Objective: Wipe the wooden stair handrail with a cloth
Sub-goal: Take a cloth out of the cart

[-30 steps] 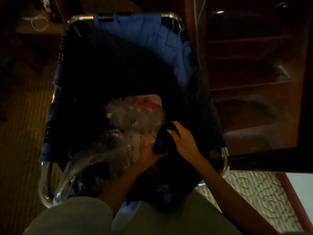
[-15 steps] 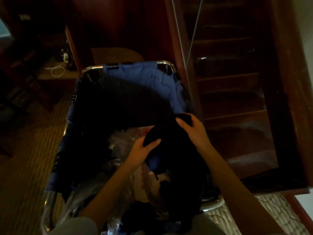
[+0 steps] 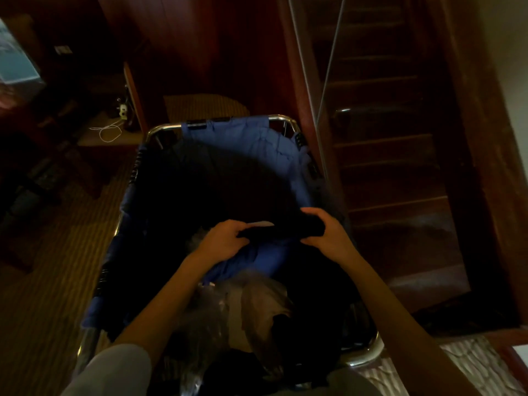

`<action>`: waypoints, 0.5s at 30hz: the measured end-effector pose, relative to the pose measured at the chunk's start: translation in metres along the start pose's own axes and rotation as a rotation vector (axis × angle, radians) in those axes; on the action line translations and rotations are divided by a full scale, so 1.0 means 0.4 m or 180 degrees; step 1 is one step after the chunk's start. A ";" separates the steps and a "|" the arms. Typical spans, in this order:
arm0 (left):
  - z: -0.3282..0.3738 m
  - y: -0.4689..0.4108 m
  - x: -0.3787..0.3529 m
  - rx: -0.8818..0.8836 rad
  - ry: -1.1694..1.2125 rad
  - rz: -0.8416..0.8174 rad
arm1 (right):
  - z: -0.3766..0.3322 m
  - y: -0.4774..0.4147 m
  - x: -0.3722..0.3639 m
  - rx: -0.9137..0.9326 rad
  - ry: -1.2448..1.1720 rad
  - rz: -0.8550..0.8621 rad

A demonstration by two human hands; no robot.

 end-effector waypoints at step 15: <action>0.014 -0.018 0.073 0.0274 0.0347 0.0932 | 0.074 -0.048 0.099 -0.0405 -0.0077 0.0085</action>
Point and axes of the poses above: each hand's wrist, its own y-axis away from the middle knuckle, its own x-axis out of the back of the hand, z = x × y, the point moved 3 cm from there along -y, towards the middle knuckle, and after that the axes turned 6 degrees about z, right-handed, at the moved point
